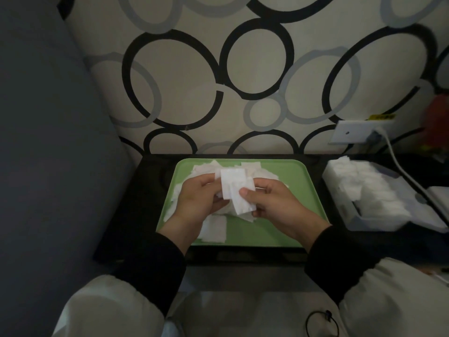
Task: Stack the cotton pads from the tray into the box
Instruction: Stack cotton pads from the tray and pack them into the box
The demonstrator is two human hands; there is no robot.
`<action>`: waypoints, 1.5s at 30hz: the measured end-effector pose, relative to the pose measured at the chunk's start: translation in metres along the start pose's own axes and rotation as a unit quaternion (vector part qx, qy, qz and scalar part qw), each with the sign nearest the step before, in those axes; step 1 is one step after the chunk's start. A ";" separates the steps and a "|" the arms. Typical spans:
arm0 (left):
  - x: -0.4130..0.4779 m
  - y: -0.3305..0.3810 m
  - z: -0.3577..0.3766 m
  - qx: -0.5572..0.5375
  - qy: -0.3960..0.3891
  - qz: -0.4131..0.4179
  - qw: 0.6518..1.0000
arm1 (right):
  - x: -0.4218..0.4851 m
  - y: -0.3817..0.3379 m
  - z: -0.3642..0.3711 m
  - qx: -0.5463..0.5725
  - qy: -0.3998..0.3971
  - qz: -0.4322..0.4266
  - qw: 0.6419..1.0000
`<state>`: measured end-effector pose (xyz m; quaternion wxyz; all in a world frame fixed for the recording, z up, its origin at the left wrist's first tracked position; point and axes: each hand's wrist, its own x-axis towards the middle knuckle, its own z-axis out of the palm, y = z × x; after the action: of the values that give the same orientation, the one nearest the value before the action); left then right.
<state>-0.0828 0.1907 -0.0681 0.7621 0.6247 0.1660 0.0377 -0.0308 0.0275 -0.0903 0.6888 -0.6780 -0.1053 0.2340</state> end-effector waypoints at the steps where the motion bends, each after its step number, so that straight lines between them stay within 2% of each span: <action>1: 0.000 0.000 0.001 -0.004 -0.009 -0.002 1.000 | -0.001 0.000 -0.001 -0.002 0.003 0.000 1.000; 5: -0.004 0.002 0.007 -0.019 -0.042 -0.004 0.999 | -0.003 -0.002 -0.003 -0.007 0.009 0.001 1.000; 12: -0.001 0.002 0.015 -0.051 0.008 -0.052 0.997 | -0.002 0.000 -0.005 -0.031 0.040 -0.013 0.999; 17: 0.002 -0.005 0.012 -0.013 0.022 -0.028 0.999 | -0.001 0.001 -0.004 -0.075 0.065 -0.027 0.995; 23: 0.012 -0.003 0.001 -0.041 0.112 -0.026 0.993 | -0.003 0.000 -0.012 -0.095 0.061 -0.033 0.993; 27: 0.019 -0.004 -0.008 -0.029 0.161 -0.017 0.986 | -0.005 -0.003 -0.016 -0.053 0.092 -0.039 0.994; 30: 0.015 -0.004 -0.007 0.022 0.137 -0.010 0.990 | -0.007 -0.010 -0.015 -0.022 0.063 -0.053 0.996; 35: 0.001 -0.003 0.012 0.042 0.046 -0.007 0.998 | -0.008 -0.013 -0.002 0.007 0.017 -0.055 0.998; 39: -0.004 -0.005 0.022 0.034 0.015 0.001 0.999 | -0.007 -0.010 0.003 -0.004 0.049 -0.044 0.998; 45: -0.003 -0.006 0.025 0.017 0.011 -0.005 1.000 | -0.007 -0.009 0.003 -0.014 0.090 -0.033 0.995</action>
<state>-0.0787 0.1654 -0.0694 0.7498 0.6362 0.1780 0.0382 -0.0366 0.0271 -0.0799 0.6934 -0.7021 -0.0684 0.1471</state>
